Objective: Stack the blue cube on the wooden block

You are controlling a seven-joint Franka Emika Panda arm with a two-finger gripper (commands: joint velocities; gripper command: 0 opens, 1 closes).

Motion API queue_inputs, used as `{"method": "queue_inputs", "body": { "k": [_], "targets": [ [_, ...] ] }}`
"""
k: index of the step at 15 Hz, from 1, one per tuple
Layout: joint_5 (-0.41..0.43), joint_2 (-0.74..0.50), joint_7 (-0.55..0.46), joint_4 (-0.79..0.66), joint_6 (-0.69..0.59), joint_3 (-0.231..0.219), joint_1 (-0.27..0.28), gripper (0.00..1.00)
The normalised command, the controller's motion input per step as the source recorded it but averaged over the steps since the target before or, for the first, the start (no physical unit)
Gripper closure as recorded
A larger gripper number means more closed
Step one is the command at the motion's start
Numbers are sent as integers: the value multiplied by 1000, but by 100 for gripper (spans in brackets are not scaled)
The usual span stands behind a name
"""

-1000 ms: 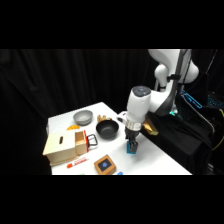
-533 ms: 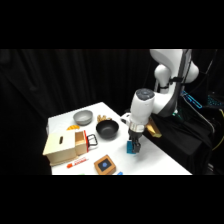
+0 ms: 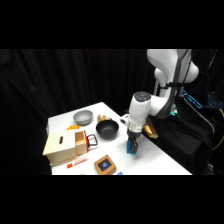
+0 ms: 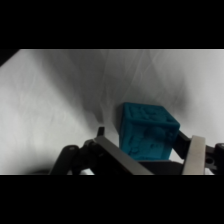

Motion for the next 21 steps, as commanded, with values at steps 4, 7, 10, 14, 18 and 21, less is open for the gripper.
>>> {"method": "queue_inputs", "body": {
  "k": [4,7,10,14,18,21],
  "targets": [
    [196,0,-138,-62,203,-143,201,59],
    [127,-149,-181,-93,0,-153,206,73],
    [152,-349,-469,-80,-352,100,-56,77],
    [203,-388,-625,35,-546,275,-250,77],
    [244,-205,-701,226,-511,237,-275,77],
    [158,-56,-611,354,-452,118,-202,77]
  ]
}}
